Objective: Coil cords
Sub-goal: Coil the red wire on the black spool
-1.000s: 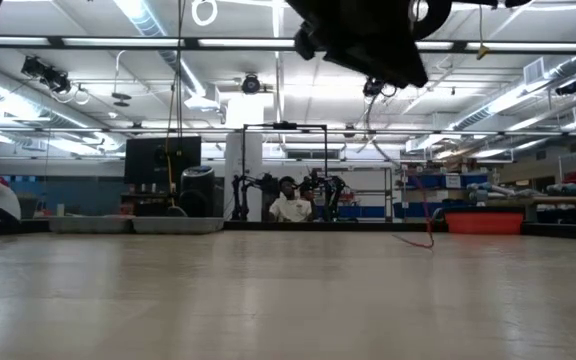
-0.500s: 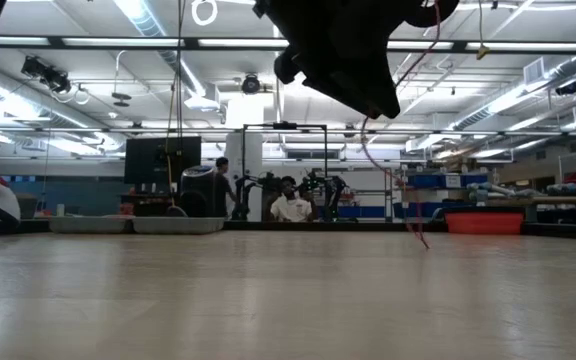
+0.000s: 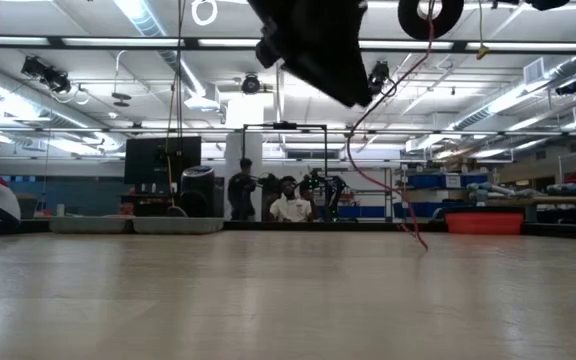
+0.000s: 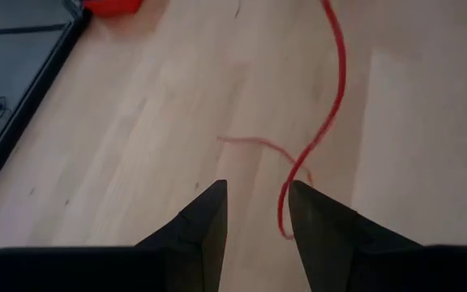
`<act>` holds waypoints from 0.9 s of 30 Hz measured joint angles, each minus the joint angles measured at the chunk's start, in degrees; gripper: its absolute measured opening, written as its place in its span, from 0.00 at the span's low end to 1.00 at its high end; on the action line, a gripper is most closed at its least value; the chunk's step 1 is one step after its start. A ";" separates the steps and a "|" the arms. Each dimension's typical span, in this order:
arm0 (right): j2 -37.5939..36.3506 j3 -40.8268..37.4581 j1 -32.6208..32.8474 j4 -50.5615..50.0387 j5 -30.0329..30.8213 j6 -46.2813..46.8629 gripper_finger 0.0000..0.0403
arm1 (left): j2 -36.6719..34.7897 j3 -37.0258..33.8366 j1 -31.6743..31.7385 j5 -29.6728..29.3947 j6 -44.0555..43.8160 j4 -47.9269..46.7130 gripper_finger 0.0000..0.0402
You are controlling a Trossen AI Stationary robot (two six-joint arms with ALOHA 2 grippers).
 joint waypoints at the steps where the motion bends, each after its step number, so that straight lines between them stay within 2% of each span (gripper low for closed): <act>1: 0.00 0.00 0.00 -0.46 0.00 0.42 0.00 | -0.51 0.00 -0.10 0.01 0.02 0.20 0.34; 4: 0.02 0.01 0.00 -1.05 -0.53 0.89 0.00 | -2.12 0.00 -0.43 -0.35 0.07 0.37 0.34; 8: 0.02 0.02 0.00 -1.32 -3.13 1.45 0.00 | -3.65 0.00 -0.42 -5.47 2.04 6.47 0.34; 11: 0.02 0.02 -0.13 -1.41 -4.72 1.45 0.00 | -3.74 0.00 -0.38 -8.57 10.88 16.29 0.34; 14: 0.04 0.02 -0.13 -1.51 -5.92 1.48 0.00 | -3.75 0.02 0.03 -9.23 22.18 23.54 0.34; 21: 0.04 0.01 -0.20 -3.50 -8.41 1.48 0.00 | -3.76 0.02 0.46 -9.65 31.24 25.01 0.33; 27: 0.04 0.01 -0.20 -3.42 -8.60 1.41 0.00 | -3.72 0.02 0.40 -12.06 33.02 24.94 0.33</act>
